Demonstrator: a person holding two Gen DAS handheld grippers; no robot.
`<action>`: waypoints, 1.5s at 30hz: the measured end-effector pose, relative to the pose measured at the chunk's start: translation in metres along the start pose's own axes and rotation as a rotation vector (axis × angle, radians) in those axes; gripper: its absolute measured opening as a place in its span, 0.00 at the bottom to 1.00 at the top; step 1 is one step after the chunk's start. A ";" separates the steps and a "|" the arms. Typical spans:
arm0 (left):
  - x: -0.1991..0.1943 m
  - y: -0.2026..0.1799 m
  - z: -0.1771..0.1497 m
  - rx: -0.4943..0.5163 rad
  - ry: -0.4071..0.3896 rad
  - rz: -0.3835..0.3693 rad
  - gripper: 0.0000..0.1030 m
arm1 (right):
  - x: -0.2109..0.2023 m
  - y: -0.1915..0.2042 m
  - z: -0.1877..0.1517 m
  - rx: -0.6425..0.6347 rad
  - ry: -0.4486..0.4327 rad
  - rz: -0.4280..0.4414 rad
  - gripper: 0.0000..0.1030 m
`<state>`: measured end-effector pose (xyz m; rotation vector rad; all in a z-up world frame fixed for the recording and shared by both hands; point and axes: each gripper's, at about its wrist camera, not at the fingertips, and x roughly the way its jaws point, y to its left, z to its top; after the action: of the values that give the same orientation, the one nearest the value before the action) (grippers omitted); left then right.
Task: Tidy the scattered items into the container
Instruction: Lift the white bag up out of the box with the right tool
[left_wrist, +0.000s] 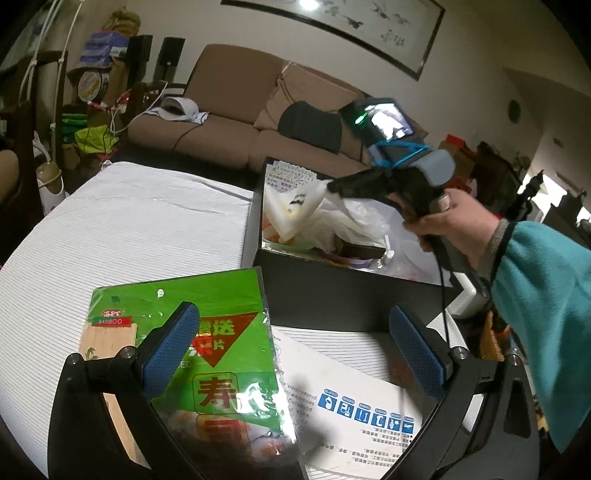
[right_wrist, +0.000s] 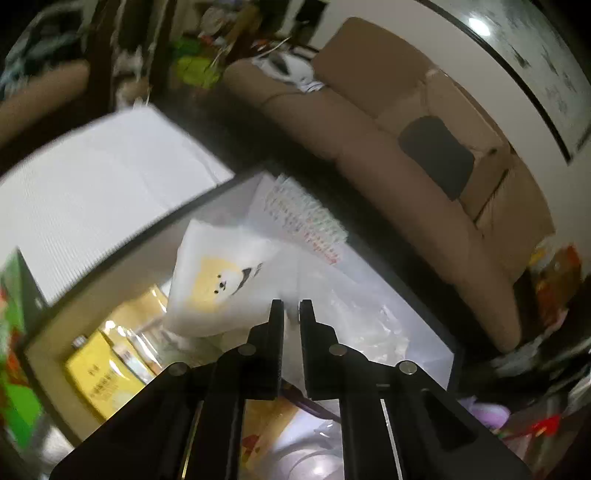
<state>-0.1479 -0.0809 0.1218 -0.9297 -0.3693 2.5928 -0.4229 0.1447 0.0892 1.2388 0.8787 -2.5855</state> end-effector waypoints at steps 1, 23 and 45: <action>0.000 0.001 0.000 -0.003 0.002 -0.002 1.00 | 0.007 0.007 0.001 -0.026 0.019 -0.013 0.21; 0.000 -0.009 0.000 0.004 0.004 -0.015 1.00 | -0.127 -0.159 0.002 0.556 -0.367 0.019 0.07; 0.001 -0.023 -0.002 0.054 0.010 -0.039 1.00 | 0.006 -0.202 -0.087 1.088 -0.081 0.481 0.77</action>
<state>-0.1419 -0.0595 0.1276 -0.9072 -0.3105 2.5488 -0.4425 0.3597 0.1313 1.2490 -0.8955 -2.6160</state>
